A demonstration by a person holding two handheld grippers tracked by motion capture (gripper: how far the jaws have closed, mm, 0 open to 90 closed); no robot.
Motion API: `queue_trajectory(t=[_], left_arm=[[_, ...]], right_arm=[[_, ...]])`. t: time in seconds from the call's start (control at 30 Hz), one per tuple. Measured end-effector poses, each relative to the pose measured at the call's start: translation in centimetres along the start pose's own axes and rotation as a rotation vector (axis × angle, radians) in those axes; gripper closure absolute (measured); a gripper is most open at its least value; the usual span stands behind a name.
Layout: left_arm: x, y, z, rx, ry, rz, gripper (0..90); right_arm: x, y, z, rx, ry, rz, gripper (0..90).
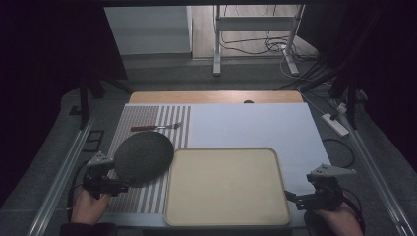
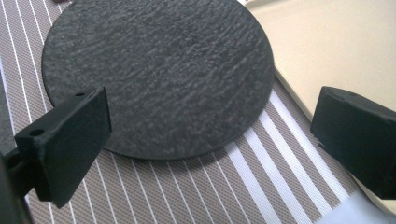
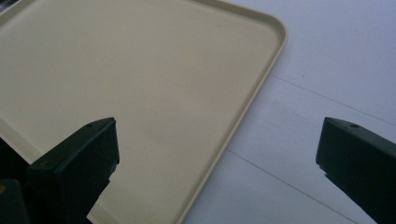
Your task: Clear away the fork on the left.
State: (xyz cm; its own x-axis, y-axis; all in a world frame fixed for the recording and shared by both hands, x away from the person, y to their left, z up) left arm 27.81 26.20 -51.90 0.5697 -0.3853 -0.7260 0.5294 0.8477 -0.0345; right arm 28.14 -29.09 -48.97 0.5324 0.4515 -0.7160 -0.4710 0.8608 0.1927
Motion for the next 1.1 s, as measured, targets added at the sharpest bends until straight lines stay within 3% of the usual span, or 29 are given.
queue_trajectory(t=[0.2, 1.1], left_arm=[[1.0, 0.8, 1.2, 0.017, 0.012, 0.005, 0.0], [5.5, 3.6, 5.7, 0.02, 0.057, 0.003, 0.0]], right_arm=[[0.0, 0.0, 0.0, 0.001, 0.002, 0.001, 0.0], [0.1, 0.0, 0.0, 0.003, 0.006, 0.004, 0.0]])
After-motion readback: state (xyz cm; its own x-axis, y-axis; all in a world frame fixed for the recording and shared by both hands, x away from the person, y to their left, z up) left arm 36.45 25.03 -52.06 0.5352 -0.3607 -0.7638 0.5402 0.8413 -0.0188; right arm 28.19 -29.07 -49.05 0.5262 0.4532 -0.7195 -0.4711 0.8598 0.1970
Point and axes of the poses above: each handheld gripper's, and its own axes: x roughly forward along the jaws, z roughly out of its top, y roughly to its left, the point moved 6 cm from there along x, roughly forward along the jaws, and after that the axes turned 10 degrees about x, right-handed, at the moved point
